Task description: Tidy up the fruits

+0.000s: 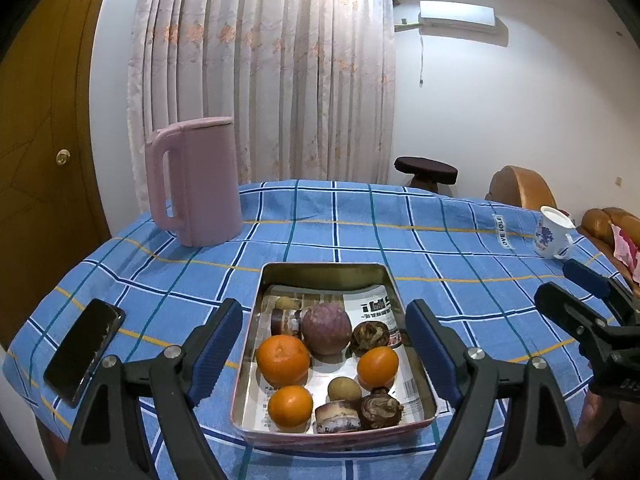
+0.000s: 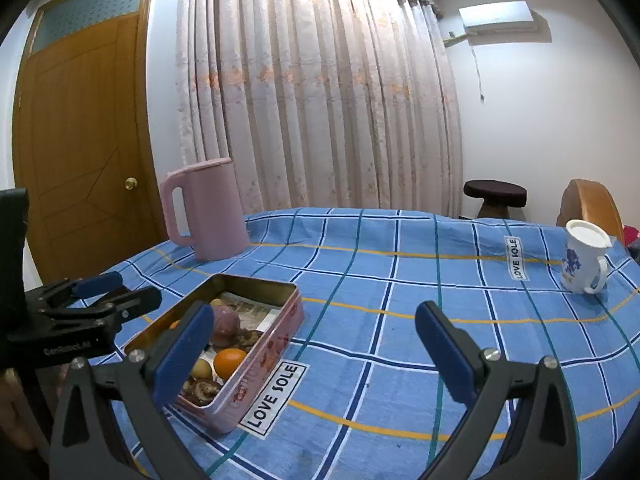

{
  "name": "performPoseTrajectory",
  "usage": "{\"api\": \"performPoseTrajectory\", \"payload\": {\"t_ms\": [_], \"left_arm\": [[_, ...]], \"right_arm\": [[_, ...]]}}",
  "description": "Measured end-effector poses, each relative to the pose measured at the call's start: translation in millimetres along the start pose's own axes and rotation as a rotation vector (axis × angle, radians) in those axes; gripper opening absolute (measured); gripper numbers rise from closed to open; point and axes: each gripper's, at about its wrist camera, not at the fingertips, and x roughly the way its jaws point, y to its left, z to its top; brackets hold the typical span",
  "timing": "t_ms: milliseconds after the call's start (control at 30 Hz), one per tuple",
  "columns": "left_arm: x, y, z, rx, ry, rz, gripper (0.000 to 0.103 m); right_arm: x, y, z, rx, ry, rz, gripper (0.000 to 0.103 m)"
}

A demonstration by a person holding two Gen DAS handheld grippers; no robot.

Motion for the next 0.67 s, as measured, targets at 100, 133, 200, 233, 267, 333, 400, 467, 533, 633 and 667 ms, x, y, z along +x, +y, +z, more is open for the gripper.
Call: {"api": "performPoseTrajectory", "payload": {"t_ms": [100,133,200,233,267,333,400,467,533,633,667], "left_arm": [[-1.4,-1.8,1.0,0.002,-0.004,0.002,0.087],[-1.1,-2.2,1.3,0.002,-0.003,0.001,0.087],[-0.8,-2.6,1.2,0.002,-0.001,0.005,0.088],[-1.1,-2.3,1.5,-0.001,-0.004,0.012,0.088],[-0.4,-2.2,1.8,-0.005,-0.001,0.007,0.088],[0.5,-1.5,2.1,-0.011,0.004,0.003,0.088],[0.4,-1.8,2.2,-0.008,0.003,0.004,0.088],[0.6,-1.7,2.1,-0.009,0.003,-0.002,0.088],[0.7,-3.4,1.6,-0.003,0.0,-0.003,0.088],[0.8,-2.9,1.2,-0.009,0.0,-0.009,0.088],[0.9,-3.2,1.0,-0.004,0.003,-0.009,0.088]], "right_arm": [[-2.4,-4.2,0.3,0.006,-0.005,-0.003,0.103],[-3.2,-5.5,0.6,0.008,-0.006,-0.004,0.103],[-3.9,-7.1,-0.4,0.009,-0.009,-0.006,0.103],[-4.1,-8.6,-0.3,0.012,-0.008,-0.009,0.103],[-4.1,-9.2,-0.7,0.014,-0.008,-0.01,0.103],[-3.4,-10.2,-1.5,0.018,-0.006,-0.01,0.103],[-2.3,-11.6,-2.3,0.021,-0.003,-0.011,0.103],[-1.7,-13.3,-3.2,0.023,-0.003,-0.012,0.103],[-1.7,-13.6,-4.2,0.023,-0.002,-0.015,0.103],[-3.0,-15.8,-4.7,0.025,-0.002,-0.026,0.103],[-2.9,-17.8,-5.0,0.022,0.001,-0.033,0.103]]}}
